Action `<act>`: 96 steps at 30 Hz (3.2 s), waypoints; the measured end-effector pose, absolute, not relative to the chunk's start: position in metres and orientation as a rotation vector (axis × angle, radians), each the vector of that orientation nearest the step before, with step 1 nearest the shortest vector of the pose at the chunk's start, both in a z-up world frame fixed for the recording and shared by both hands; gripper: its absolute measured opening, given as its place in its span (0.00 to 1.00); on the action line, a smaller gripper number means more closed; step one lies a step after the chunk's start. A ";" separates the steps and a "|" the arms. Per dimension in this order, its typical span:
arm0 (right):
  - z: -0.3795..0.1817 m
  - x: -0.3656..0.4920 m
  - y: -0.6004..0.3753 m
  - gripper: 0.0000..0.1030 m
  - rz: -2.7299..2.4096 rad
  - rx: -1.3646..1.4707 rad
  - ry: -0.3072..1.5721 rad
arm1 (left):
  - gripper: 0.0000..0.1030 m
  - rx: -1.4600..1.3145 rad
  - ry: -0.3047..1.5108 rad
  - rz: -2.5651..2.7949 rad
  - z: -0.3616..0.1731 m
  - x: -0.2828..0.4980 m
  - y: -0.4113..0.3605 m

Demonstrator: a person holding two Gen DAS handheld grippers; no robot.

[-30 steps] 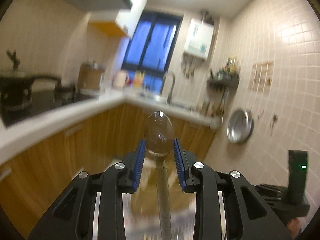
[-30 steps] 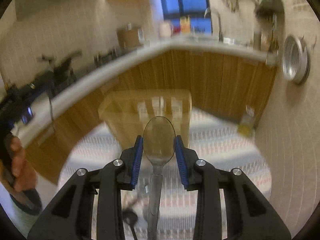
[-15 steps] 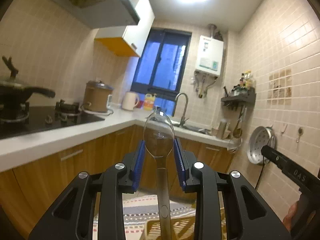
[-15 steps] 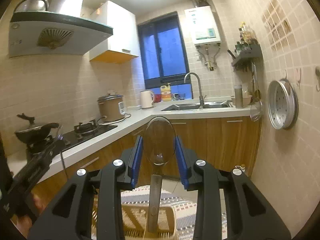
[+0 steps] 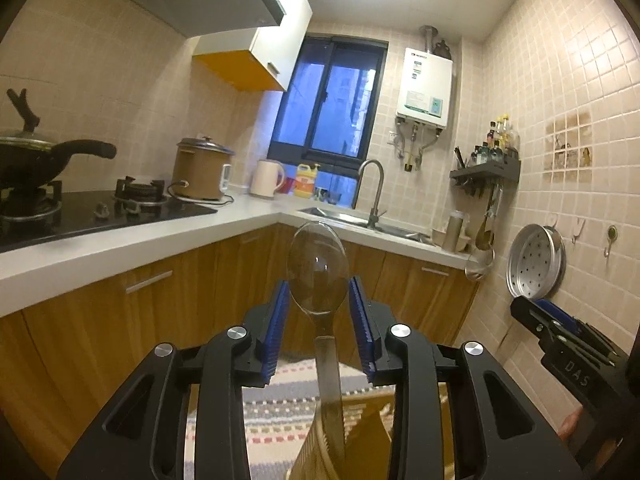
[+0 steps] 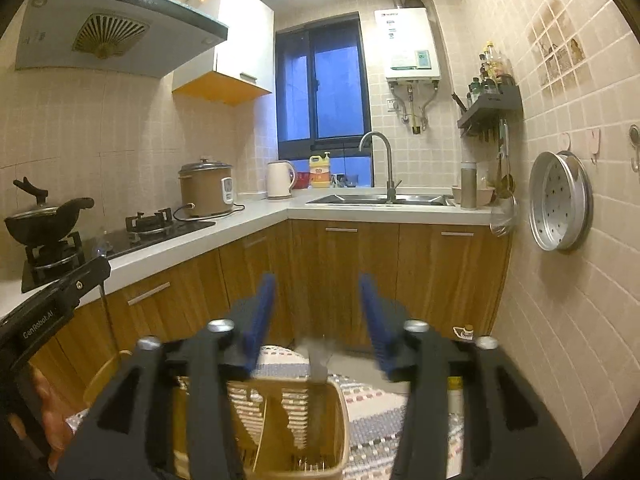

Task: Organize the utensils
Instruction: 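Move both open tools back down to the utensils on the cloth, then grasp a wooden chopstick with the left tool while the right tool grasps a clear spoon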

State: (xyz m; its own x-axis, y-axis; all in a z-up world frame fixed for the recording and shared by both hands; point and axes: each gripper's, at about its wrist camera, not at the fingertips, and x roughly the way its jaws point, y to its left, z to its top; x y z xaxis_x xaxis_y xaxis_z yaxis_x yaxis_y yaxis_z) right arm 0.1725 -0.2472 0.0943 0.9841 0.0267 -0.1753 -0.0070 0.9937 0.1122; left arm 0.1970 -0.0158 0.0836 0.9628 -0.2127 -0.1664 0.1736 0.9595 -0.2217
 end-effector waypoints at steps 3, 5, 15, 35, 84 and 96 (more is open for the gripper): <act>0.099 0.156 -0.249 0.53 0.020 0.118 0.185 | 0.39 -0.222 0.203 -0.204 0.087 0.183 -0.009; 0.102 0.144 -0.250 0.53 0.021 0.124 0.185 | 0.39 -0.225 0.207 -0.208 0.090 0.172 -0.005; 0.112 0.082 -0.260 0.53 0.064 0.166 0.314 | 0.39 -0.239 0.338 -0.288 0.102 0.112 0.015; -0.015 0.085 -0.235 0.52 0.296 0.196 1.090 | 0.39 -0.089 1.075 -0.421 -0.047 0.128 -0.010; -0.046 0.113 -0.275 0.27 0.198 0.226 1.134 | 0.04 -0.041 1.043 -0.318 -0.069 0.141 -0.034; -0.058 0.126 -0.283 0.27 0.207 0.250 1.186 | 0.14 -0.106 1.135 -0.341 -0.067 0.155 -0.011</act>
State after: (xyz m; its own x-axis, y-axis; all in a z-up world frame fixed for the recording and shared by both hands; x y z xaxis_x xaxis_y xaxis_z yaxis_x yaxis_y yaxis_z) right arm 0.1265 -0.2834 -0.0584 0.3618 0.2893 -0.8862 -0.0280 0.9536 0.2999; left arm 0.1551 -0.0111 -0.0671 0.3762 -0.3196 -0.8697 0.2131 0.9433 -0.2545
